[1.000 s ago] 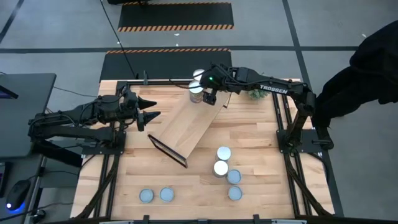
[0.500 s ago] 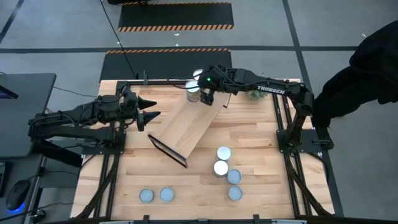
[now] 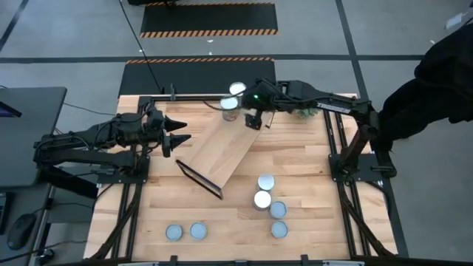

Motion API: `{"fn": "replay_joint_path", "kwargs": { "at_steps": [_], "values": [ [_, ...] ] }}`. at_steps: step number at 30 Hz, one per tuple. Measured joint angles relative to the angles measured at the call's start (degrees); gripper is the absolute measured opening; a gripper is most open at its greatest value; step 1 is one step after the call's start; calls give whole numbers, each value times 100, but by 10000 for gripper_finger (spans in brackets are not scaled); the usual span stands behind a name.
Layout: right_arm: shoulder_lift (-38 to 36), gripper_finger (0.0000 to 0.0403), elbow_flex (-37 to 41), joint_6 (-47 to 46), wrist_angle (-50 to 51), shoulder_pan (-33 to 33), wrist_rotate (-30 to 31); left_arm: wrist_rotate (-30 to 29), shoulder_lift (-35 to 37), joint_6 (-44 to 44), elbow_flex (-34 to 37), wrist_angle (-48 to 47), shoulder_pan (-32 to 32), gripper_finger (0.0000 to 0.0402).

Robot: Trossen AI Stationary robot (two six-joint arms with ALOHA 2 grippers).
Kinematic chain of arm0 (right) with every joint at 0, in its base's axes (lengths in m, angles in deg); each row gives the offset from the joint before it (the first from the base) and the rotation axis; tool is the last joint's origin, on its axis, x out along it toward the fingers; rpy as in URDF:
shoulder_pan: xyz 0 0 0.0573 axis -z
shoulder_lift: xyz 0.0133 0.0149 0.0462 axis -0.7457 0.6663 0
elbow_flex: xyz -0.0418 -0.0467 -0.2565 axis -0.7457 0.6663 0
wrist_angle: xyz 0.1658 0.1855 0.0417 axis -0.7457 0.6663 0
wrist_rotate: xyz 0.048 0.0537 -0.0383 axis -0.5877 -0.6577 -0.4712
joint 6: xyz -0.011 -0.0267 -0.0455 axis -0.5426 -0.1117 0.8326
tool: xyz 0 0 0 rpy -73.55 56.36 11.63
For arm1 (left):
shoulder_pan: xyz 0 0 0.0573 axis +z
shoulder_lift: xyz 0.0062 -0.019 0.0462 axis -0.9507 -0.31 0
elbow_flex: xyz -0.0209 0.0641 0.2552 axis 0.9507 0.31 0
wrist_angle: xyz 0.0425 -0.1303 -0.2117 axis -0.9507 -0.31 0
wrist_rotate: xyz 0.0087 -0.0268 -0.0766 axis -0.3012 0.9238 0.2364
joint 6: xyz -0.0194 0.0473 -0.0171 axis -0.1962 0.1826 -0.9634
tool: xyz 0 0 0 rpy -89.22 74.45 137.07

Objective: Pick and place cans onto a shelf
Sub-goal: Put the canned carrots on the shelf

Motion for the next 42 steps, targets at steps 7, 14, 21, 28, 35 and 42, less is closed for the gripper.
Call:
{"fn": "replay_joint_path", "kwargs": {
  "at_steps": [7, 14, 21, 28, 35, 42],
  "values": [
    [-313, 396, 115, -1268, 390, -698, -1096, -7, 0, 76, 0, -2, 0, 299],
    [-300, 396, 577, -3827, 960, -1465, -998, 40, 2, 87, 0, -2, 2, 299],
    [-302, 396, 1111, -6089, 976, -2197, -680, 304, 2, 87, 0, -6, 2, 299],
    [-295, 396, 1878, -7751, 836, -2695, -533, 486, 0, 109, 0, -5, 2, 299],
    [-100, 396, 2210, -8402, 560, -2924, -534, 489, 2, 114, 0, -54, 2, 299],
    [288, 396, 2184, -8561, 476, -2926, -565, 490, 2, 391, 0, -9, 1, 299]
  ]
}}
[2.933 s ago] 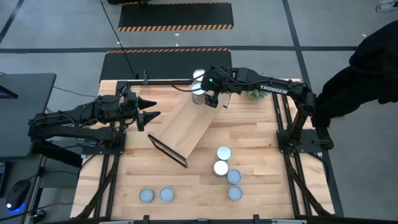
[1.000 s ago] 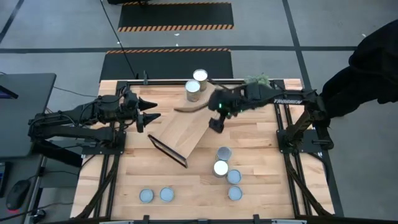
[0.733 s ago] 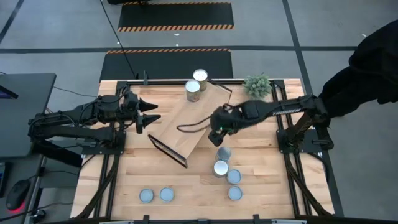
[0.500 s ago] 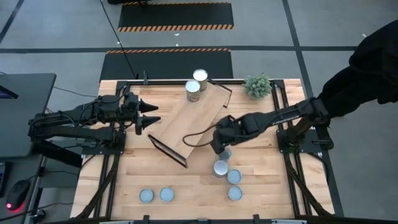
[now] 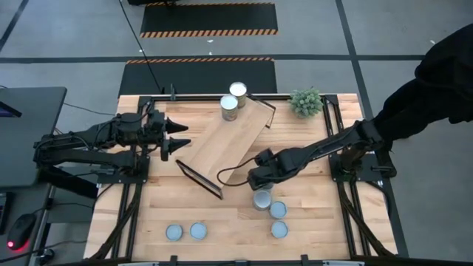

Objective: Pick and place cans onto a shelf
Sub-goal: Put the canned carrots on the shelf

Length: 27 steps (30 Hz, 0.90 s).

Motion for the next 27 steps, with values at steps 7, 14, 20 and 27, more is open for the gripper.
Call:
{"fn": "replay_joint_path", "kwargs": {
  "at_steps": [7, 14, 20, 27],
  "values": [
    [186, 396, -3, -239, -58, -33, 49, 295, 0, -3, 0, -4, -1, 299],
    [446, 396, 2, -180, -88, -63, 7, 296, -2, 11, 0, -51, 2, 299],
    [676, 396, 14, -31, -132, -62, -151, 313, 0, -33, 0, -94, 2, 299],
    [809, 376, 186, -96, -333, -50, -434, 412, -2, -42, 0, -100, 0, 299]
  ]
}}
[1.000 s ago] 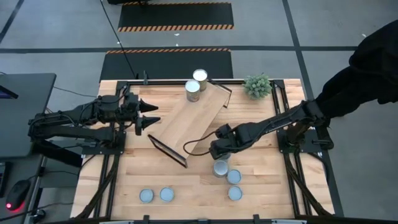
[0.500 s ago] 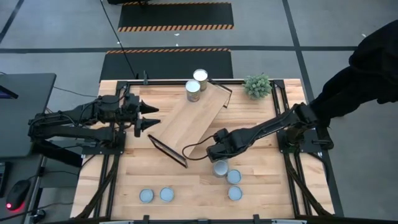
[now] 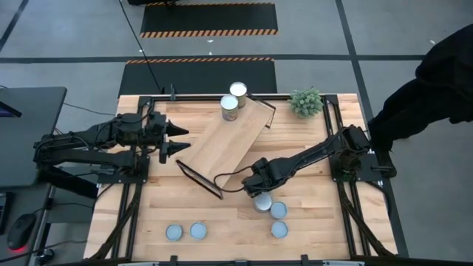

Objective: Pick and place cans onto a shelf
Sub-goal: Put the canned carrots on the shelf

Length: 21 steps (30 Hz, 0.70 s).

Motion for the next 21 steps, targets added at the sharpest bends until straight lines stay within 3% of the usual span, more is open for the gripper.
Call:
{"fn": "replay_joint_path", "kwargs": {
  "at_steps": [8, 14, 21],
  "values": [
    [17, 318, 41, 155, -28, -1, -26, -2, 2, 5, 0, -24, 1, 299],
    [-14, 317, 41, 568, 58, 62, -35, -4, 0, 3, 0, -24, -1, 299],
    [-479, 318, -5, 1702, 297, 348, -76, -7, 0, 6, 0, -24, 1, 299]
  ]
}}
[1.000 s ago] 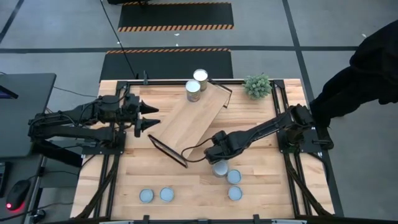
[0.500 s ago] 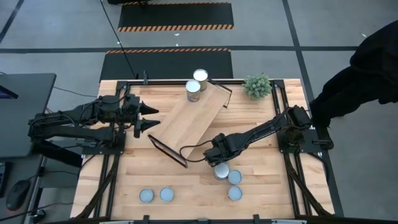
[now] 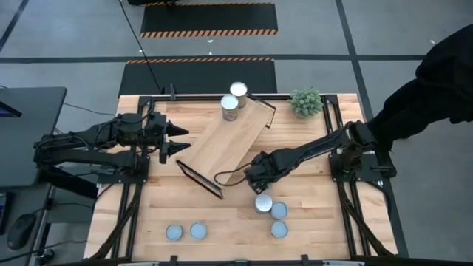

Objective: Pick and place cans onto a shelf
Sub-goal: Put the canned carrots on the shelf

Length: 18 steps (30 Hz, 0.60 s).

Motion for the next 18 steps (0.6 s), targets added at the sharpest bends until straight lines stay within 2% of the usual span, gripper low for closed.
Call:
{"fn": "replay_joint_path", "kwargs": {
  "at_steps": [9, 18],
  "values": [
    [-719, 318, -2, 1161, 541, 471, -232, -6, 1, 1, 0, 0, -1, 299],
    [-1223, 318, -177, 1858, 734, 880, -255, -137, 2, -8, 0, 0, 0, 299]
  ]
}}
